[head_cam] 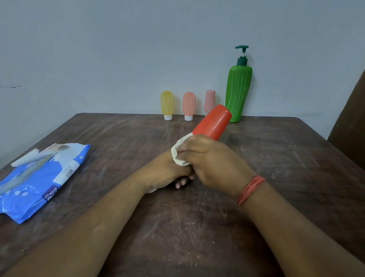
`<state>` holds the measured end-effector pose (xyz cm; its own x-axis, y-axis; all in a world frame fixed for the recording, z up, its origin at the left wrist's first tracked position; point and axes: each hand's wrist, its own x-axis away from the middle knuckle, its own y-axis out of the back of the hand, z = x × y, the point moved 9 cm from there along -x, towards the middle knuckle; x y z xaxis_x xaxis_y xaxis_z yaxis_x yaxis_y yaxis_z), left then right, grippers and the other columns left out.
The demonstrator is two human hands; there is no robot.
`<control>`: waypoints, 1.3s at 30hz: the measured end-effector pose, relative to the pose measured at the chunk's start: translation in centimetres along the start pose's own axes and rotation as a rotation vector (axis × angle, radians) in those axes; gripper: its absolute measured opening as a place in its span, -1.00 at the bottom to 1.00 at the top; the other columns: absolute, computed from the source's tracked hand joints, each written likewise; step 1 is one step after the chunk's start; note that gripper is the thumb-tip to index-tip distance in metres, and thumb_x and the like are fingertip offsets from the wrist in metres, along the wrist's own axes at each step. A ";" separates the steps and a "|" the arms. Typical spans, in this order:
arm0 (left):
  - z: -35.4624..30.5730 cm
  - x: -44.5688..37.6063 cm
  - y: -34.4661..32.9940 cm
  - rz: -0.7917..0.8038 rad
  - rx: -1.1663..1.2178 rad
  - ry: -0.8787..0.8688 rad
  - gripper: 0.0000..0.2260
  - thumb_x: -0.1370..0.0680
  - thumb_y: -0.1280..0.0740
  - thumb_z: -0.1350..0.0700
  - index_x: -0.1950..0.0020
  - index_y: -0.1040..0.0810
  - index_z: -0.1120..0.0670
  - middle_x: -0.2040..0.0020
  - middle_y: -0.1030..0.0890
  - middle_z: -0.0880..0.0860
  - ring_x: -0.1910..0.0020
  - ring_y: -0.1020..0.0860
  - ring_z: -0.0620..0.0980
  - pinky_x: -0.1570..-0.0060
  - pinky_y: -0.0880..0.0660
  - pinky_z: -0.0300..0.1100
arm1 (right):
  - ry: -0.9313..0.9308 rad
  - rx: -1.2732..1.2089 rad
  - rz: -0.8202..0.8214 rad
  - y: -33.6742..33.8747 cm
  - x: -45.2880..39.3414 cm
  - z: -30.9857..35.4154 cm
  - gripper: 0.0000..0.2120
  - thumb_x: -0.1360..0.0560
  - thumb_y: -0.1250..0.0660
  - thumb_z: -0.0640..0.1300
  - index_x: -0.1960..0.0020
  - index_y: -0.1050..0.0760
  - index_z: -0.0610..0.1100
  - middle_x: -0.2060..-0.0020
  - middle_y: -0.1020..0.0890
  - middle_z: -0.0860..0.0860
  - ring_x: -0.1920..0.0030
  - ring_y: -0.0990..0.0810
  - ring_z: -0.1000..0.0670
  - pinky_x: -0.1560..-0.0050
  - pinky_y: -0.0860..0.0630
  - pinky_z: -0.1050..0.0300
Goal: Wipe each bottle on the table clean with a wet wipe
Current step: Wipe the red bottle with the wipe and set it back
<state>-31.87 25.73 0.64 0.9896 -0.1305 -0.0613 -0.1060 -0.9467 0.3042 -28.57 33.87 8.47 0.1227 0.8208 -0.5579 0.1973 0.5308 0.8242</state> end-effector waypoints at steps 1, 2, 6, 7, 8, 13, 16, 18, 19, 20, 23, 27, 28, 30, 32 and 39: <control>0.0 0.1 0.1 -0.009 0.007 -0.001 -0.91 -0.44 -0.28 0.25 0.13 -0.54 0.25 0.28 -0.59 0.13 0.41 -0.48 -0.03 0.45 -0.43 -0.21 | 0.006 -0.002 0.034 -0.3 -0.1 0.1 -0.72 -0.39 -0.38 -0.36 -0.05 -0.65 -0.16 -0.11 -0.65 -0.06 -0.17 -0.57 -0.08 -0.27 -0.34 0.18; 0.1 0.1 0.1 -0.021 0.020 0.008 -0.90 -0.44 -0.29 0.25 0.09 -0.53 0.24 0.29 -0.60 0.11 0.42 -0.48 -0.03 0.46 -0.43 -0.21 | -0.028 0.001 0.039 -0.1 -0.1 -0.6 -0.73 -0.41 -0.34 -0.35 -0.04 -0.63 -0.10 -0.13 -0.63 0.00 -0.20 -0.54 -0.03 -0.28 -0.36 0.17; 0.8 0.0 -0.3 0.008 0.052 0.068 -0.61 -0.42 -0.43 0.18 -0.21 -0.43 0.13 0.26 -0.62 0.09 0.46 -0.46 -0.06 0.48 -0.42 -0.21 | -0.339 0.117 -0.142 3.3 1.5 -6.6 -0.70 -0.47 -0.17 -0.32 -0.08 -0.60 -0.13 -0.20 -0.59 -0.02 -0.29 -0.46 -0.10 -0.37 -0.35 0.03; 1.0 0.0 -0.3 0.019 0.050 0.081 -0.55 -0.41 -0.45 0.15 -0.26 -0.41 0.09 0.25 -0.63 0.09 0.45 -0.47 -0.06 0.48 -0.43 -0.21 | -0.415 0.154 -0.197 4.2 2.2 -7.9 -0.68 -0.48 -0.18 -0.35 -0.13 -0.60 -0.17 -0.21 -0.59 -0.06 -0.29 -0.46 -0.13 -0.38 -0.34 0.03; 1.2 0.0 -0.3 0.026 0.050 0.091 -0.51 -0.41 -0.46 0.13 -0.29 -0.39 0.06 0.23 -0.64 0.09 0.44 -0.47 -0.06 0.48 -0.43 -0.21 | -0.477 0.187 -0.225 4.7 2.9 -8.8 -0.67 -0.50 -0.21 -0.37 -0.19 -0.59 -0.20 -0.23 -0.59 -0.08 -0.30 -0.46 -0.15 -0.38 -0.33 0.03; 1.3 -0.1 -0.3 0.020 0.085 0.091 -0.58 -0.43 -0.45 0.15 -0.24 -0.42 0.04 0.23 -0.63 0.09 0.44 -0.47 -0.07 0.49 -0.42 -0.22 | -0.434 0.132 -0.220 3.8 2.5 -7.2 -0.66 -0.47 -0.29 -0.40 -0.22 -0.57 -0.23 -0.24 -0.58 -0.13 -0.30 -0.46 -0.14 -0.41 -0.35 0.01; 0.7 0.1 0.4 -0.026 0.159 0.015 -0.80 -0.50 -0.37 0.27 -0.09 -0.48 0.13 0.25 -0.60 0.12 0.45 -0.45 -0.06 0.51 -0.39 -0.23 | -0.125 0.057 -0.125 1.5 1.1 -2.4 -0.69 -0.46 -0.35 -0.35 -0.19 -0.60 -0.24 -0.19 -0.61 -0.12 -0.28 -0.50 -0.08 -0.40 -0.35 0.09; 0.3 0.3 0.5 -0.018 0.204 -0.029 -0.86 -0.54 -0.30 0.34 -0.05 -0.49 0.17 0.26 -0.58 0.13 0.45 -0.43 -0.06 0.51 -0.37 -0.25 | -0.027 -0.008 -0.104 0.8 0.9 -1.1 -0.75 -0.53 -0.36 -0.23 -0.20 -0.61 -0.21 -0.20 -0.61 -0.08 -0.28 -0.52 -0.08 -0.36 -0.40 0.05; 0.2 0.3 0.5 -0.009 0.209 -0.032 -0.87 -0.54 -0.29 0.34 -0.05 -0.49 0.18 0.27 -0.58 0.13 0.45 -0.42 -0.06 0.52 -0.36 -0.25 | -0.020 -0.018 -0.124 0.9 1.0 -1.3 -0.78 -0.55 -0.36 -0.20 -0.17 -0.62 -0.19 -0.19 -0.62 -0.06 -0.26 -0.54 -0.08 -0.34 -0.43 0.04; 0.3 0.4 0.4 -0.007 0.207 -0.021 -0.86 -0.53 -0.32 0.32 -0.06 -0.48 0.18 0.27 -0.58 0.13 0.46 -0.42 -0.06 0.53 -0.35 -0.26 | -0.044 -0.002 -0.160 1.3 1.2 -2.0 -0.81 -0.55 -0.37 -0.20 -0.13 -0.64 -0.18 -0.17 -0.63 -0.06 -0.24 -0.55 -0.08 -0.31 -0.45 0.03; 0.9 0.4 0.5 -0.002 0.218 0.046 -0.73 -0.49 -0.40 0.22 -0.15 -0.43 0.15 0.25 -0.60 0.10 0.46 -0.42 -0.08 0.53 -0.34 -0.27 | -0.290 0.099 -0.327 3.5 2.3 -6.1 -0.79 -0.50 -0.41 -0.29 -0.13 -0.64 -0.22 -0.15 -0.64 -0.09 -0.20 -0.57 -0.13 -0.26 -0.47 -0.05; 1.3 0.2 0.5 0.018 0.267 0.049 -0.73 -0.46 -0.42 0.21 -0.12 -0.47 0.13 0.25 -0.59 0.11 0.46 -0.41 -0.09 0.54 -0.31 -0.29 | -0.308 0.111 -0.350 3.5 2.6 -6.0 -0.74 -0.48 -0.40 -0.31 -0.16 -0.62 -0.24 -0.16 -0.63 -0.11 -0.22 -0.54 -0.12 -0.30 -0.46 -0.03; 1.2 0.2 0.7 0.012 0.283 0.035 -0.77 -0.44 -0.42 0.21 -0.07 -0.52 0.11 0.26 -0.58 0.12 0.47 -0.40 -0.08 0.55 -0.30 -0.29 | -0.198 0.092 -0.309 2.7 2.2 -4.3 -0.76 -0.47 -0.39 -0.31 -0.13 -0.63 -0.23 -0.14 -0.64 -0.10 -0.21 -0.53 -0.09 -0.31 -0.44 0.02; 1.0 0.2 0.9 0.008 0.317 -0.002 -0.82 -0.44 -0.38 0.24 -0.01 -0.58 0.06 0.26 -0.57 0.13 0.47 -0.38 -0.07 0.55 -0.27 -0.28 | -0.037 0.055 -0.226 1.0 1.5 -1.5 -0.81 -0.49 -0.37 -0.28 -0.09 -0.63 -0.21 -0.11 -0.65 -0.08 -0.19 -0.54 -0.08 -0.28 -0.44 0.06; 1.0 0.2 0.8 0.010 0.330 0.001 -0.81 -0.47 -0.38 0.25 -0.04 -0.57 0.06 0.26 -0.56 0.13 0.47 -0.37 -0.08 0.55 -0.28 -0.29 | -0.055 0.072 -0.224 1.1 0.9 -1.8 -0.84 -0.49 -0.38 -0.28 -0.07 -0.62 -0.22 -0.08 -0.65 -0.08 -0.15 -0.57 -0.12 -0.23 -0.48 0.03; 1.3 0.2 0.3 0.040 0.255 0.059 -0.63 -0.48 -0.43 0.21 -0.24 -0.40 0.12 0.22 -0.60 0.12 0.45 -0.42 -0.08 0.53 -0.34 -0.28 | -0.413 0.147 -0.462 4.6 3.1 -7.2 -0.75 -0.44 -0.27 -0.39 -0.02 -0.54 -0.12 0.04 -0.60 -0.04 0.02 -0.50 -0.10 0.05 -0.51 -0.08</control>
<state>-31.79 25.00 -0.52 0.9873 -0.1587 0.0032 -0.1587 -0.9858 0.0554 -34.32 40.36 11.22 0.3522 0.3489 -0.8684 0.4477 0.7520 0.4837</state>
